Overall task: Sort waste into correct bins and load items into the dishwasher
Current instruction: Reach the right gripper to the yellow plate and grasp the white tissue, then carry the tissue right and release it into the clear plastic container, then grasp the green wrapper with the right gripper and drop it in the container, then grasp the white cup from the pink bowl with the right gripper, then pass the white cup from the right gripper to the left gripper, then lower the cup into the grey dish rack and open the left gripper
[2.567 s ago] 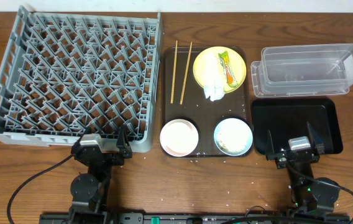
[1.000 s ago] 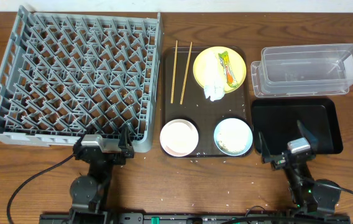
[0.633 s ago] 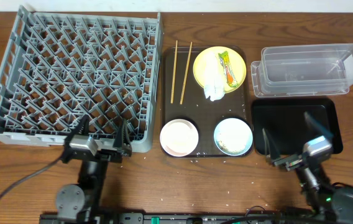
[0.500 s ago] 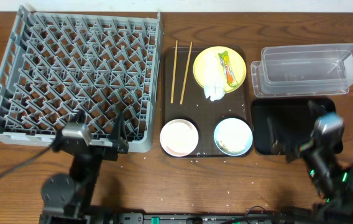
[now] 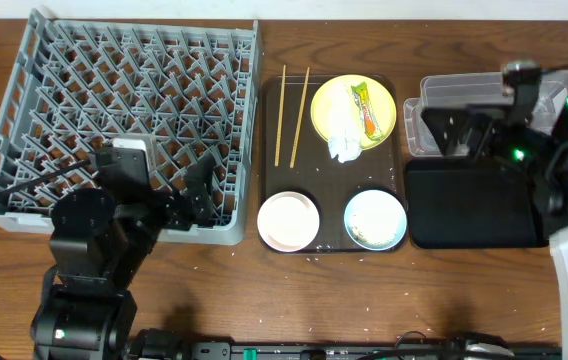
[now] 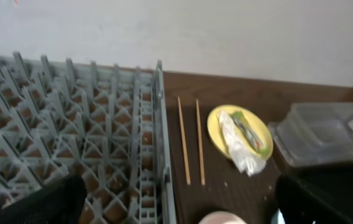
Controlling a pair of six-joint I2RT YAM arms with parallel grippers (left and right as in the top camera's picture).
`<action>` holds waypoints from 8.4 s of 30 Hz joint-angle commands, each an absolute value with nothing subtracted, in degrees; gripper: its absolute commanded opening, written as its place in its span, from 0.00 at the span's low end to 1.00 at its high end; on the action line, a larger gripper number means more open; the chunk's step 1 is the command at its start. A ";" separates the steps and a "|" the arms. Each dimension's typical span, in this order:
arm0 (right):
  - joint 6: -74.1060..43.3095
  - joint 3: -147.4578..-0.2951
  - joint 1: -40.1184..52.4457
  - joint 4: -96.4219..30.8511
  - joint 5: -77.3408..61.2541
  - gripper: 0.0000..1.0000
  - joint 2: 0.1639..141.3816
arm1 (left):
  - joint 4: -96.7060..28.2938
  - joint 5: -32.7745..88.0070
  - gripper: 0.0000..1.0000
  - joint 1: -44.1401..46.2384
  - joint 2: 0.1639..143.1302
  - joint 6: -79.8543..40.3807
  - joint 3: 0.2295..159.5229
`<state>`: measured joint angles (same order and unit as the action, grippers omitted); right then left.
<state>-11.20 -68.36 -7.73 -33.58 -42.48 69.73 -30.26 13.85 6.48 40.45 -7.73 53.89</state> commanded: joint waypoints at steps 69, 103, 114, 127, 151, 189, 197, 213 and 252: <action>-66.74 -79.44 -1.93 -30.63 7.60 0.50 103.31 | -43.24 15.66 0.98 6.61 56.23 -12.14 59.90; -15.84 -79.44 18.20 -12.67 4.78 0.01 122.02 | -47.57 18.85 0.98 6.61 56.23 -12.16 59.90; -31.20 -79.44 11.75 -22.63 4.75 0.01 99.09 | -47.55 18.83 0.98 6.61 56.23 -12.16 59.90; -60.40 -79.40 -6.46 -33.52 6.79 0.01 102.74 | -47.53 18.85 0.98 6.61 56.23 -12.16 59.90; -5.26 -78.74 10.76 -55.44 -35.92 0.60 89.25 | -48.25 15.53 0.98 6.57 55.94 -12.16 61.87; -5.19 -71.92 26.22 -43.77 -23.35 0.01 81.82 | -47.53 25.41 0.98 6.57 55.29 -16.84 68.86; -0.97 -72.75 12.36 -32.62 -69.71 0.01 81.01 | -38.28 50.61 0.98 6.57 59.00 -16.84 68.86; -2.59 -72.75 19.00 -21.04 -77.95 0.01 81.01 | -31.57 76.53 1.00 7.53 64.90 -16.80 68.86; -8.38 -72.73 15.31 -29.26 -44.62 0.73 80.14 | -57.69 7.90 0.57 -0.45 58.59 -22.57 68.99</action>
<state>-9.82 -72.25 15.55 -26.63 -49.04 81.08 -53.08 31.27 3.70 61.43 -16.10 68.16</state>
